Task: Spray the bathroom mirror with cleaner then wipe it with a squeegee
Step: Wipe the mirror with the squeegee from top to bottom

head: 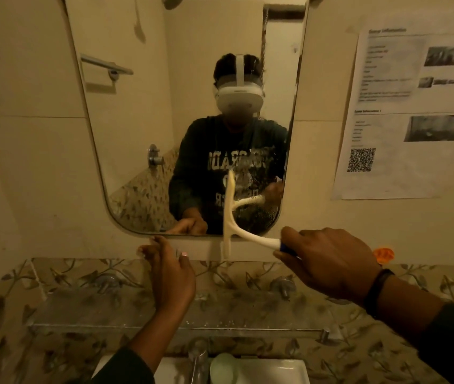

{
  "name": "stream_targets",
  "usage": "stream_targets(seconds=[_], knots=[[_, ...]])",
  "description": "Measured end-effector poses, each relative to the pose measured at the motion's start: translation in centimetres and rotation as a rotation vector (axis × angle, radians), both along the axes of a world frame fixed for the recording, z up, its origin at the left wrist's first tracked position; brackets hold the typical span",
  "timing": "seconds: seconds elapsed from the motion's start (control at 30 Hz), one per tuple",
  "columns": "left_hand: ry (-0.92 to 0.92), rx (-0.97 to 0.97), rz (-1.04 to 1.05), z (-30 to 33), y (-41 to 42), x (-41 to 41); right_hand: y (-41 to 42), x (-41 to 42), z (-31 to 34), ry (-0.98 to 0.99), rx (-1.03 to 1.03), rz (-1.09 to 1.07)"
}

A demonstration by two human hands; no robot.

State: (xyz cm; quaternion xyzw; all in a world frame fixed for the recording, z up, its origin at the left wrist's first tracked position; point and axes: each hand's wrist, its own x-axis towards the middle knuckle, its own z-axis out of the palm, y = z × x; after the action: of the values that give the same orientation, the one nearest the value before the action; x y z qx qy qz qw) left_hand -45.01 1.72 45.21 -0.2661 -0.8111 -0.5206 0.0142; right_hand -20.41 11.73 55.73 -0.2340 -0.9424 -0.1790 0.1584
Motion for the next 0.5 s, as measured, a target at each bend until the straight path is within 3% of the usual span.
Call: stream_targets(seconds=[0.5], knots=[[-0.095,0.067,0.008,0.4,2.0,1.0,-0.5,-3.3,2.2,0.022,0.082,0.075]])
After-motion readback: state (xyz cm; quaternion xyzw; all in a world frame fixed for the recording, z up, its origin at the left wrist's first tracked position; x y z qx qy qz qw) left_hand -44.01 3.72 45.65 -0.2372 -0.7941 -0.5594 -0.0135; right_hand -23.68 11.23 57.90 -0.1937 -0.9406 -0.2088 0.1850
